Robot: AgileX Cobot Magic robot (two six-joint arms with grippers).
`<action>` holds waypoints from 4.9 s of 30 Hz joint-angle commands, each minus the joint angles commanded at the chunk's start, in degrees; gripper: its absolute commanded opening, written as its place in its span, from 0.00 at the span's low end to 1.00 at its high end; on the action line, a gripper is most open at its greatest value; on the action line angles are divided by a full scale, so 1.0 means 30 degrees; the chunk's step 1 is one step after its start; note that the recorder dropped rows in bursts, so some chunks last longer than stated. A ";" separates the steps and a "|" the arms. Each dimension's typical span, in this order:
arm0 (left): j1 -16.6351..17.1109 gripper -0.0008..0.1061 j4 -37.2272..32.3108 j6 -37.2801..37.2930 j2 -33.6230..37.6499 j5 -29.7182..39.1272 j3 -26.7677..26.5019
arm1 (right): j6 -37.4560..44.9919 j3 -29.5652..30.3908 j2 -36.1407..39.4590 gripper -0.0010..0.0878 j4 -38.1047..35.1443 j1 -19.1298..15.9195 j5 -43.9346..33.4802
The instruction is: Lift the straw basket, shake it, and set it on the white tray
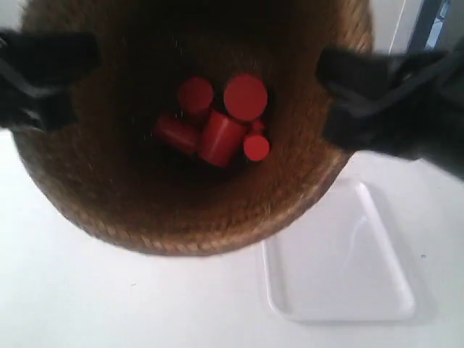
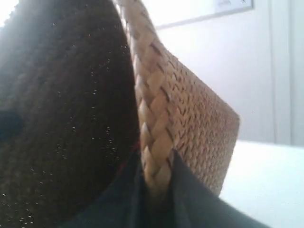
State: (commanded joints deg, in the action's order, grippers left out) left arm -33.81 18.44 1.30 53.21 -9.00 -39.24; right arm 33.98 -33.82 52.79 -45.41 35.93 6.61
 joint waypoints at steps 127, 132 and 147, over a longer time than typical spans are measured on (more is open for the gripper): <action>-0.0592 0.01 -0.1640 0.0019 -0.1897 0.2602 -0.4277 | -0.1496 -0.5231 -0.1977 0.01 0.2150 -0.1153 -0.3420; -0.0592 0.01 -0.0811 0.0167 -0.0711 0.2529 -0.4277 | -0.2079 -0.5149 -0.0556 0.01 0.2150 -0.1153 -0.4454; 0.2908 0.01 0.2690 0.1155 0.1987 0.8149 -0.6972 | -1.1611 -0.7894 0.3273 0.01 1.0313 -0.4085 -1.2034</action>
State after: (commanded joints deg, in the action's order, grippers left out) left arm -25.09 26.51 4.76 59.17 15.45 -60.16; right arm -0.86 -57.50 62.61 -14.47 23.67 -29.49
